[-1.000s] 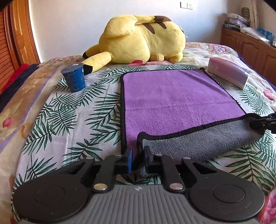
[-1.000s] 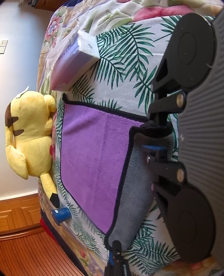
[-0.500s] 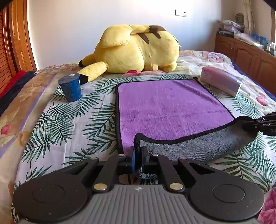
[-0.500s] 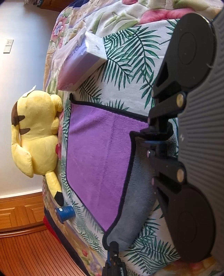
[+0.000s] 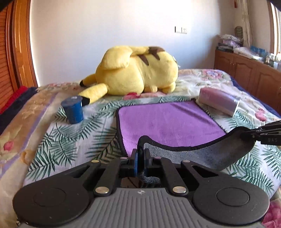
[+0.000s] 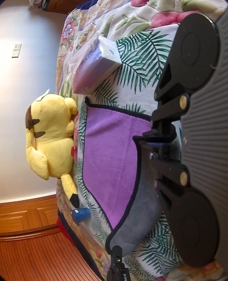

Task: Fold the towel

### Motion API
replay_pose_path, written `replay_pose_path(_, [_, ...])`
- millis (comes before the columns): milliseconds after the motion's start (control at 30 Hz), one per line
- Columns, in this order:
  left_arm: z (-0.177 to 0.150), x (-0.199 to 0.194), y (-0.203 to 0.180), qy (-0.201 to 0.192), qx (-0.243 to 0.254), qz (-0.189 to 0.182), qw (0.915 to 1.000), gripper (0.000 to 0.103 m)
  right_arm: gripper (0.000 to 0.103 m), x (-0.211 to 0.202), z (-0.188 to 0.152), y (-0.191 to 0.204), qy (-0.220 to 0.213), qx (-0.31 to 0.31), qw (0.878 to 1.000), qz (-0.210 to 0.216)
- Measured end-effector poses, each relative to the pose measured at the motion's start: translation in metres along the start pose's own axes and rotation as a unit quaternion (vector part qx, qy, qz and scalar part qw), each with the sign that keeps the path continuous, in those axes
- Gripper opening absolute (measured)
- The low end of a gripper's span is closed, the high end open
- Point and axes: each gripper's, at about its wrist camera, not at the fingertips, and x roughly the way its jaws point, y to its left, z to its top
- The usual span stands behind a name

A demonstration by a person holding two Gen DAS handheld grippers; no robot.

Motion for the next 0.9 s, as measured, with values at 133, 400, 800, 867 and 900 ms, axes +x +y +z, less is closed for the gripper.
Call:
replay_pose_path(133, [0.004,-0.003,0.0,-0.011,-0.003,0.002,0.9999,0.007,0.006,-0.004,0.003,-0.001,-0.016,0.0,1.0,-0.003])
replay_pose_path(400, [0.015,-0.001,0.003,-0.021,-0.006,0.002,0.9998,0.006,0.006,-0.004,0.011,-0.006,-0.041,-0.001,0.999,-0.007])
replay_pose_path(800, [0.033,0.005,0.009,-0.034,-0.004,0.0,0.9994,0.006,0.006,0.001,0.03,-0.01,-0.065,-0.019,0.998,-0.011])
replay_pose_path(867, [0.036,0.006,0.01,-0.036,-0.003,-0.001,0.9994,0.006,0.006,0.003,0.032,-0.01,-0.066,-0.023,0.998,-0.012])
replay_pose_path(900, [0.037,0.007,0.01,-0.036,-0.002,-0.001,0.9993,0.006,0.006,0.004,0.033,-0.01,-0.066,-0.025,0.997,-0.013])
